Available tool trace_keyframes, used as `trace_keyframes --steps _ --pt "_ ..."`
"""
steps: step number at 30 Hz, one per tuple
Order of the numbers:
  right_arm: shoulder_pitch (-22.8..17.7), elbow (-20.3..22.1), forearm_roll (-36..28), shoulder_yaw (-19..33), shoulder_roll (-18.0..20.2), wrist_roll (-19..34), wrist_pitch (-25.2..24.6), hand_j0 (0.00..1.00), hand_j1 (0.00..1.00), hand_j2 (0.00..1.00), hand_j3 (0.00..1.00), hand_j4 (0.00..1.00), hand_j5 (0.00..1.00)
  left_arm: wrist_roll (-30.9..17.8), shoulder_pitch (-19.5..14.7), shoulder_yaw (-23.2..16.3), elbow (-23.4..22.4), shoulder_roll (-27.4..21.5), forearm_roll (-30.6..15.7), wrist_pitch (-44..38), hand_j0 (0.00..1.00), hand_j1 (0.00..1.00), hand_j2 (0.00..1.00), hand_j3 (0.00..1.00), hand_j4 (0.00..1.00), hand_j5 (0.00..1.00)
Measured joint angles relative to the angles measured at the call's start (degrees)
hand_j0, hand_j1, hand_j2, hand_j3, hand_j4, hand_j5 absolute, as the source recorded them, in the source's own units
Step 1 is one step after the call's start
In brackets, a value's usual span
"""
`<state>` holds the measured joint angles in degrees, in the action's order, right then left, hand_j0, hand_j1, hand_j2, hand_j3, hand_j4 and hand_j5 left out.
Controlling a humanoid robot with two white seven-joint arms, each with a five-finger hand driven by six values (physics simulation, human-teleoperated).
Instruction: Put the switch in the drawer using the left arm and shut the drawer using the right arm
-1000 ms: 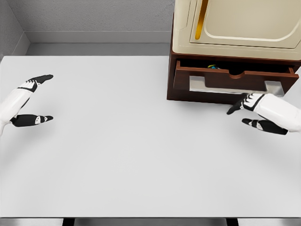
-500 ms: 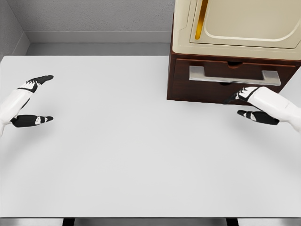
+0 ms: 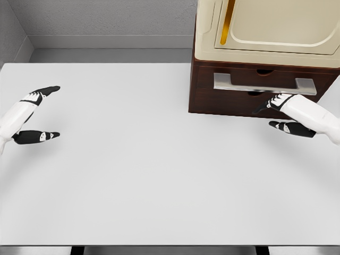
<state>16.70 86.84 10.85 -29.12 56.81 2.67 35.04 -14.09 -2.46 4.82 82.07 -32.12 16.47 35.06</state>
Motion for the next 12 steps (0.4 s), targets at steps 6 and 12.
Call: trace_keyframes --steps 6,12 --pt "-4.04 1.16 -0.14 0.23 4.27 -0.71 -0.01 0.67 0.67 0.67 0.67 0.67 0.67 0.00 0.35 -0.12 0.53 0.17 0.06 0.01 1.00 1.00 1.00 1.00 1.00 1.00" --pt "-6.50 0.14 -1.02 0.67 12.38 -1.16 -0.01 0.70 0.70 0.70 0.70 0.70 0.70 0.00 0.79 -0.07 0.57 0.03 0.07 0.01 1.00 1.00 1.00 1.00 1.00 1.00"
